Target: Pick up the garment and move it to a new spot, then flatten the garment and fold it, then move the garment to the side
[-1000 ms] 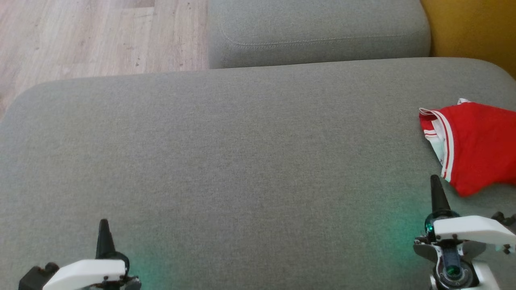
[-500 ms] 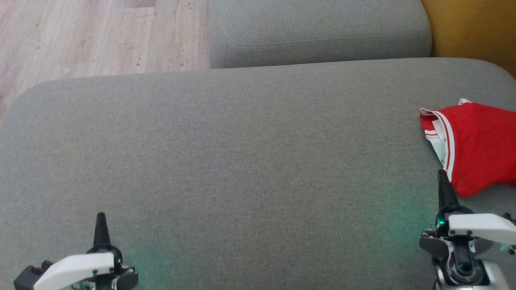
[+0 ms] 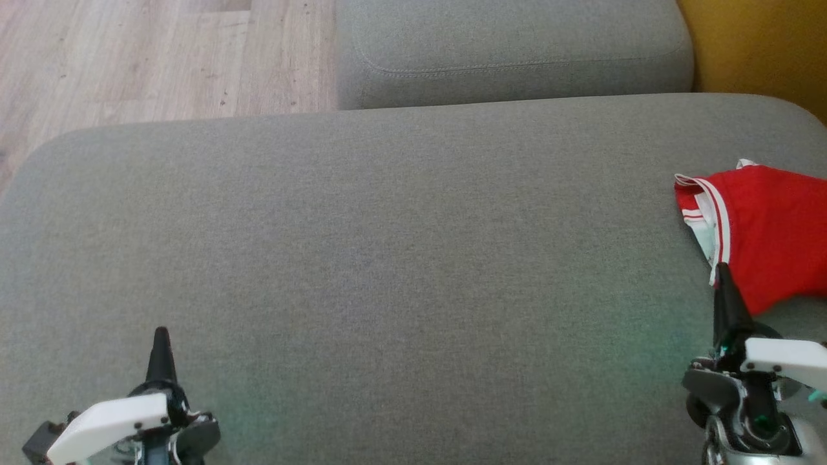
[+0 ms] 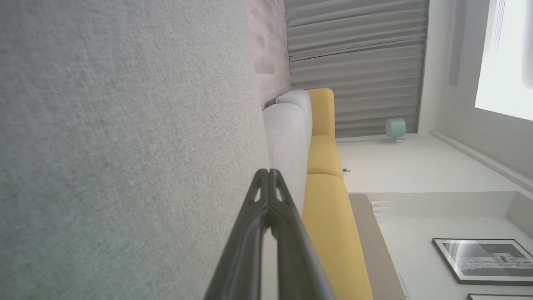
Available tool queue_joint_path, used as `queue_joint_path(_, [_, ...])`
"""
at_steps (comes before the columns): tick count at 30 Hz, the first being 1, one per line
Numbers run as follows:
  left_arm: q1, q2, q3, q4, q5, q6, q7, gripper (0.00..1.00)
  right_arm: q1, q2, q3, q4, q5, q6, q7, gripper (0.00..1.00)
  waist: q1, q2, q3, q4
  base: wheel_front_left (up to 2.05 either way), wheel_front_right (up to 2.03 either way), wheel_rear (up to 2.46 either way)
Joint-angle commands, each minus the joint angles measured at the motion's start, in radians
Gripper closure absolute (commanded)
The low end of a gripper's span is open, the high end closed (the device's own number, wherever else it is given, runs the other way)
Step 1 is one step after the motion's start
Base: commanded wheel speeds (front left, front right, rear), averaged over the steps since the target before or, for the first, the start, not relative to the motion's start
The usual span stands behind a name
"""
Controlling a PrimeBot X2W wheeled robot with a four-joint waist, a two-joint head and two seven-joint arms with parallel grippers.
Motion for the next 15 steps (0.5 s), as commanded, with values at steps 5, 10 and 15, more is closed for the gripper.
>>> queue_joint_path(5, [-0.064,0.005,0.043,-0.047,-0.077,-0.014,0.023,1.00,-0.017,-0.003,0.003,-0.060,0.080,-0.001,0.027,1.00,0.0000,0.0000,0.000,0.001,0.00,0.00,0.00])
queue_joint_path(10, [-0.067,0.005,0.046,-0.051,-0.104,-0.016,0.030,1.00,-0.017,-0.003,-0.001,-0.067,0.107,-0.001,0.033,1.00,0.0000,0.0000,0.000,0.002,0.00,0.00,0.00])
queue_joint_path(15, [-0.067,0.005,0.046,-0.051,-0.104,-0.016,0.030,1.00,-0.017,-0.003,-0.001,-0.067,0.107,-0.001,0.033,1.00,0.0000,0.0000,0.000,0.002,0.00,0.00,0.00])
